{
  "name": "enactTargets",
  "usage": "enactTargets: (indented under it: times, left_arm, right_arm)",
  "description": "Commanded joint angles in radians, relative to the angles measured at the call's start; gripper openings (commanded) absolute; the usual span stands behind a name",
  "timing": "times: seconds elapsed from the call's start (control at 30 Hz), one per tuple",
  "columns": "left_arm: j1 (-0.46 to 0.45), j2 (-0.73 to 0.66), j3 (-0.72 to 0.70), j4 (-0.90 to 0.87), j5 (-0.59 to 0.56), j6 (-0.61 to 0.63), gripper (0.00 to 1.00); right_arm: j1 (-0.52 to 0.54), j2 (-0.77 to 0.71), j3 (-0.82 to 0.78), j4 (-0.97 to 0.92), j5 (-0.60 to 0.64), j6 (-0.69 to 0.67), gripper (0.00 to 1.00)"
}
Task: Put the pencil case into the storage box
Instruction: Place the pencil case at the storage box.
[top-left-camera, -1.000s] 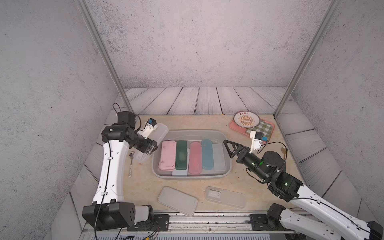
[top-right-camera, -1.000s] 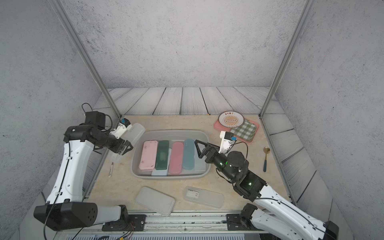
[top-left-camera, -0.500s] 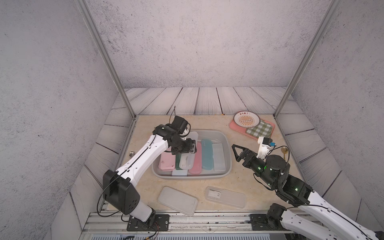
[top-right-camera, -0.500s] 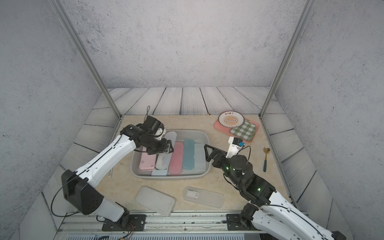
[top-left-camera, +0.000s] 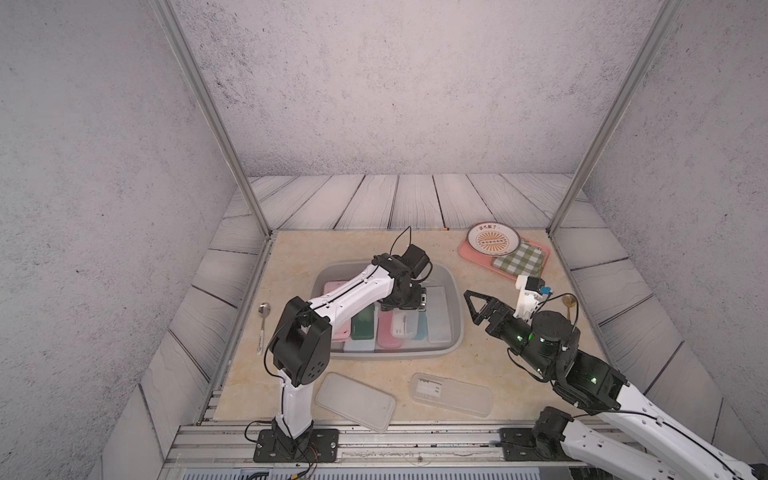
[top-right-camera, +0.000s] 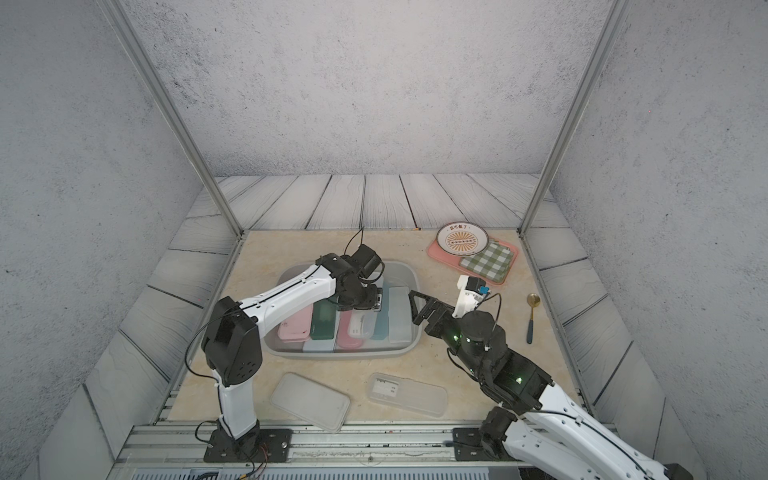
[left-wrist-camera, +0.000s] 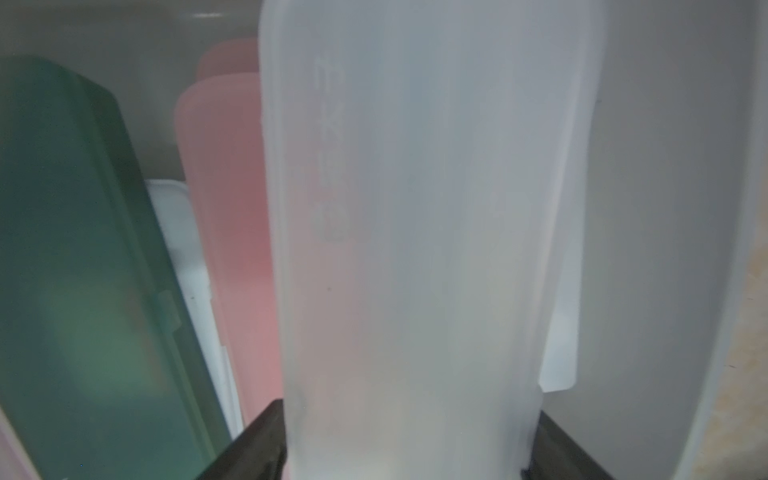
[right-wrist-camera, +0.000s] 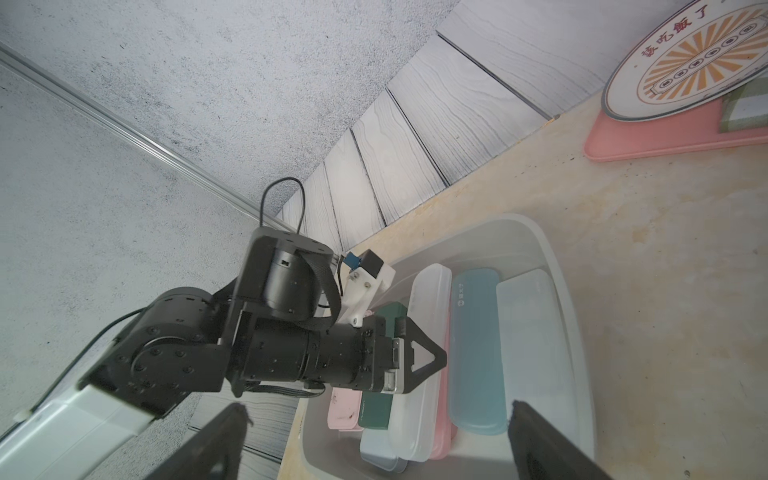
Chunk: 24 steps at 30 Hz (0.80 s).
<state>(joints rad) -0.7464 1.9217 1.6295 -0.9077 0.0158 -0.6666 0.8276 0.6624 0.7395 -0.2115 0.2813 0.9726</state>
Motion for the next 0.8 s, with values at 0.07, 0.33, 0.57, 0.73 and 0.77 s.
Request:
enactTargets:
  times: [0.07, 0.33, 0.57, 0.73, 0.77]
  left_arm:
    - [0.005, -0.008, -0.055, -0.003, -0.099, 0.003, 0.51]
    - [0.018, -0.001, -0.132, 0.034, -0.132, -0.017, 0.57]
    - [0.034, 0.0, -0.152, 0.048, -0.153, -0.013, 0.64]
    - [0.048, 0.024, -0.14, 0.051, -0.109, -0.021, 0.69]
    - [0.048, 0.029, -0.136, 0.053, -0.097, -0.02, 0.7]
  right_arm:
    - [-0.002, -0.007, -0.028, 0.034, -0.007, -0.012, 0.99]
    - [-0.002, 0.015, -0.037, 0.059, -0.045, -0.002, 0.99]
    - [-0.002, -0.008, -0.051, 0.029, -0.036, -0.008, 0.99]
    - [-0.001, -0.046, -0.054, -0.009, -0.025, -0.017, 0.99]
    - [-0.002, -0.052, -0.054, -0.016, -0.023, -0.02, 0.99]
